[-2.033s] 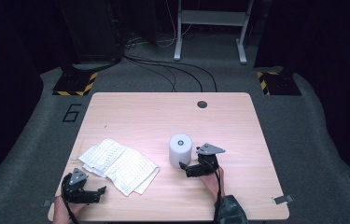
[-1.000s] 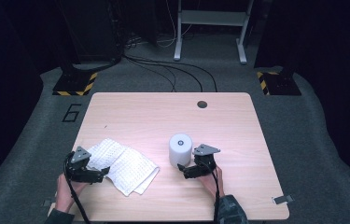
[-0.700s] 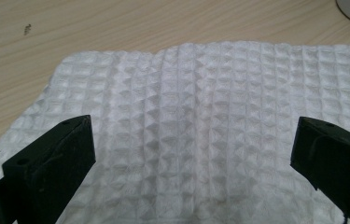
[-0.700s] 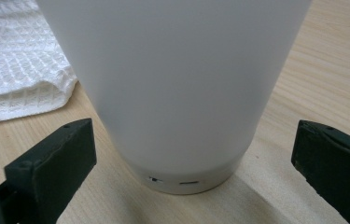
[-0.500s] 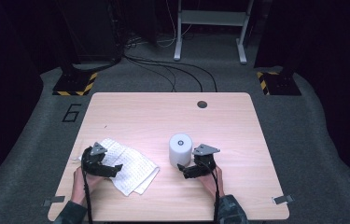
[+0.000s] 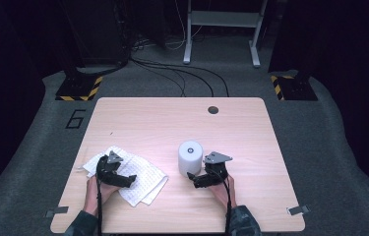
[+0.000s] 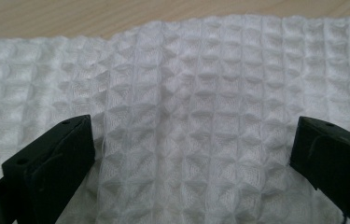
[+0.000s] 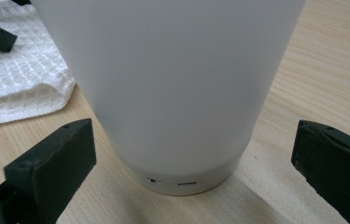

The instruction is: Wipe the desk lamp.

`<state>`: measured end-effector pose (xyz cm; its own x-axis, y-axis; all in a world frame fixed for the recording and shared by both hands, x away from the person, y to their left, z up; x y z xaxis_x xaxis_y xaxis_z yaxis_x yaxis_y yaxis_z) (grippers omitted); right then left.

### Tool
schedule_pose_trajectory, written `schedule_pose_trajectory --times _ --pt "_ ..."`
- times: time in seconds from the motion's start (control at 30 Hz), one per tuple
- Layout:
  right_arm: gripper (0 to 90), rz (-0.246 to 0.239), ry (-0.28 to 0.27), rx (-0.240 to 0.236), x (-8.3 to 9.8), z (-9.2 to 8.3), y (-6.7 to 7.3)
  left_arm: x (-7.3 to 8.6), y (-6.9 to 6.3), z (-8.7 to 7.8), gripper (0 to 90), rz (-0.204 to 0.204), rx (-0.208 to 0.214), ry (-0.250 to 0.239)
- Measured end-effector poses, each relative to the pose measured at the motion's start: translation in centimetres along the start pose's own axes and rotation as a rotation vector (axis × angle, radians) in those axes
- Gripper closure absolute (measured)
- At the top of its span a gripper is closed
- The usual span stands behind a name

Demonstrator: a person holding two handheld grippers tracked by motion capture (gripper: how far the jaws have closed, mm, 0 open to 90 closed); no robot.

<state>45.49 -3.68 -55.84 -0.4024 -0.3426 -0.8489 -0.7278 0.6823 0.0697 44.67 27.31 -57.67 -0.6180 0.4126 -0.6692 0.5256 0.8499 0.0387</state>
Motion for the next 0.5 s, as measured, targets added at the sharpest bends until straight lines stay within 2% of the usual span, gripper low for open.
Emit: schedule_pose_trajectory --times 0.03,0.2,0.23,0.37,0.43,0.47,0.5 --pt "0.0 0.000 0.000 0.001 0.00 -0.03 -0.02 0.06 0.04 -0.02 0.0 0.010 0.000 -0.005" --pt "0.0 -0.006 0.001 -0.001 -0.04 0.06 0.19 0.28 -0.16 -0.23 1.4 -0.011 0.004 -0.022" --pt "0.0 -0.006 0.002 -0.001 -0.05 0.05 0.25 0.26 -0.15 -0.24 2.4 0.001 0.004 -0.030" --pt "0.0 -0.012 -0.019 -0.018 -0.31 0.14 0.33 0.29 -0.46 -0.63 9.0 0.008 0.018 -0.028" --pt "0.0 0.005 -0.037 -0.019 -0.56 0.28 0.47 0.21 -0.53 -0.67 14.6 0.016 0.017 -0.044" --pt "0.0 -0.006 -0.032 -0.028 -0.66 0.41 0.50 0.23 -0.57 -0.90 17.3 0.019 0.020 -0.030" --pt "0.0 -0.006 -0.033 -0.031 -0.78 0.58 0.61 0.16 -0.67 -0.91 21.2 0.010 0.023 -0.042"
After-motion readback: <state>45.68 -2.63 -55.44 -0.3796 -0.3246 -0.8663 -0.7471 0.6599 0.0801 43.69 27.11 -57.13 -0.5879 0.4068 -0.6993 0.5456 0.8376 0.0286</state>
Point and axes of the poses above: each handheld gripper's, and its own axes: z roughly forward along the jaws, x roughly out of its underside, y roughly to its left, the point moved 7 cm from there along z, roughly forward along the jaws, and after that the axes turned 2 degrees about -x, right-handed, at the moved point
